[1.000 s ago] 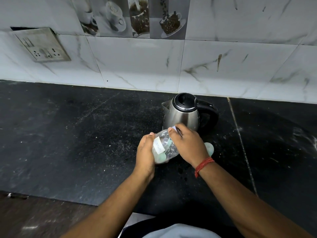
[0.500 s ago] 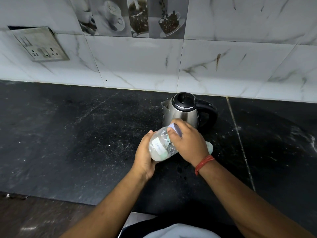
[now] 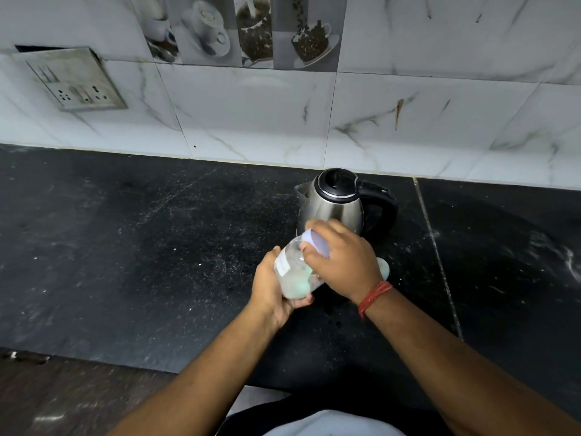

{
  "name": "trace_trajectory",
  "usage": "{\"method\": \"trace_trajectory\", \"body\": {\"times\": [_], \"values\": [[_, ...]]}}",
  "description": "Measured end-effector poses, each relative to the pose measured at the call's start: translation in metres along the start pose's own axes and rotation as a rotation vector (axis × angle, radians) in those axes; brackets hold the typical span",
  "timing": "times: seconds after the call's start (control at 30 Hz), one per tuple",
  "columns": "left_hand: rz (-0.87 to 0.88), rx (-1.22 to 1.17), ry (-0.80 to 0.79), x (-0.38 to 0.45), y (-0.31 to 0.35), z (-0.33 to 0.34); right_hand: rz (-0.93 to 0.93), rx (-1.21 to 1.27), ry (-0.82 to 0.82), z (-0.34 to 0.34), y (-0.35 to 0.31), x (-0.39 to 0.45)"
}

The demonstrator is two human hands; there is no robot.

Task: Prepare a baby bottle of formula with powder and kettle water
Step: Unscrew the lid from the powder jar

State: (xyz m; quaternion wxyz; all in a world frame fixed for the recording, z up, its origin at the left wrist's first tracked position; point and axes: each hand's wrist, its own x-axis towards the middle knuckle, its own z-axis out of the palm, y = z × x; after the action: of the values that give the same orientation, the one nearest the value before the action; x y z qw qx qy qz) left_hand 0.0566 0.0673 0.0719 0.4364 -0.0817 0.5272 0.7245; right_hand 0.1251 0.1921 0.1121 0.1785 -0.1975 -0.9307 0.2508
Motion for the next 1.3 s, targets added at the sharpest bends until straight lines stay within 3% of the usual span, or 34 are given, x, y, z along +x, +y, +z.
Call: {"method": "trace_trajectory", "body": {"times": [0.1,0.2,0.43,0.57,0.73,0.93,1.0,1.13,1.3], "values": [[-0.074,-0.076,-0.063,0.001,-0.001,-0.009,-0.179,-0.112,-0.100,-0.009,-0.001,0.006],[-0.051,-0.025,-0.106,0.001,0.006,-0.019,-0.209,-0.170,-0.288,-0.019,0.002,0.015],[0.277,0.438,-0.138,0.008,0.011,-0.042,-0.069,-0.085,-0.305,-0.024,0.020,0.013],[0.459,0.748,-0.320,0.004,0.008,-0.038,-0.043,-0.118,-0.342,-0.023,0.015,0.011],[0.478,0.830,-0.367,0.006,0.005,-0.030,-0.103,-0.122,-0.441,-0.025,0.006,0.011],[0.417,0.902,-0.424,0.008,0.008,-0.043,-0.228,0.033,-0.762,-0.046,0.012,0.016],[0.421,0.888,-0.412,0.006,0.007,-0.042,-0.236,0.030,-0.759,-0.049,0.011,0.016],[0.427,0.871,-0.388,0.005,0.005,-0.041,-0.127,-0.049,-0.543,-0.050,0.007,0.017],[0.455,0.891,-0.371,0.006,0.005,-0.041,-0.058,-0.251,-0.571,-0.041,0.003,0.014]]}}
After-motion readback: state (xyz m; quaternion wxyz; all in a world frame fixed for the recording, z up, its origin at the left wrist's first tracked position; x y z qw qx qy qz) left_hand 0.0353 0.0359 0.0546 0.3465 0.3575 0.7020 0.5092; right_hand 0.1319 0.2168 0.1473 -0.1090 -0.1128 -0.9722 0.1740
